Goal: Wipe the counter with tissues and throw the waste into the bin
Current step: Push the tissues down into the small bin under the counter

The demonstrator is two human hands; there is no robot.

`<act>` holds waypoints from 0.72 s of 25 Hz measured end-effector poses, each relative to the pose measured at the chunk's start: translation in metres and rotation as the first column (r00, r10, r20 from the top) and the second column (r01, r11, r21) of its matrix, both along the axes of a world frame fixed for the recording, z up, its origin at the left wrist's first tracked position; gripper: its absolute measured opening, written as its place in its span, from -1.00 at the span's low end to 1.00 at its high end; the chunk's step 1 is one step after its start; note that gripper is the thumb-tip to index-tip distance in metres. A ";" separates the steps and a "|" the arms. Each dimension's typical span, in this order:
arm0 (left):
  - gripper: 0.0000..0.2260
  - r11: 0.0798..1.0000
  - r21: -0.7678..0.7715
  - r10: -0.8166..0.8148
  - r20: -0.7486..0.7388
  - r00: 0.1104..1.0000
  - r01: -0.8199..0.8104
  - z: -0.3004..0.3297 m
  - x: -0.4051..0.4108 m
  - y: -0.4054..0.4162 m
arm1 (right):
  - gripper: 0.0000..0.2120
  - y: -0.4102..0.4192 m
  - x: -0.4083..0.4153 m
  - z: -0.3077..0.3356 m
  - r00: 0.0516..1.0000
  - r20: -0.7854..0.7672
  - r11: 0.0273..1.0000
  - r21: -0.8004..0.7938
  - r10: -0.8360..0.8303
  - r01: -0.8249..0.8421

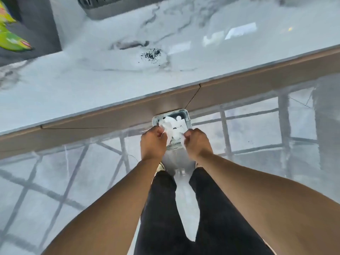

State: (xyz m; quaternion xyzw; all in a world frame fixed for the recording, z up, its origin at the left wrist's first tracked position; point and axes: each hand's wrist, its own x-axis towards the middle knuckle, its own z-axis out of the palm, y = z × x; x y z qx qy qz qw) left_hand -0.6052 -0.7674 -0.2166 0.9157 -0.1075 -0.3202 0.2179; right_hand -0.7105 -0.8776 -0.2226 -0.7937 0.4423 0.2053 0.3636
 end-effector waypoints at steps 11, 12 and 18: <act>-0.87 0.997 0.078 -0.025 0.012 1.000 0.024 -0.169 -0.001 -0.005 | -0.78 -0.039 0.029 -0.165 0.970 -0.099 0.969 -0.094 0.220 -0.230; -0.86 0.996 0.090 -0.030 0.029 0.999 0.027 -0.176 0.001 -0.007 | -0.79 -0.038 0.031 -0.173 0.964 -0.105 0.961 -0.107 0.245 -0.256; -0.87 0.992 0.124 -0.032 0.037 0.999 0.027 -0.216 0.005 -0.020 | -0.83 -0.028 0.040 -0.215 0.941 -0.194 0.919 -0.232 0.278 -0.320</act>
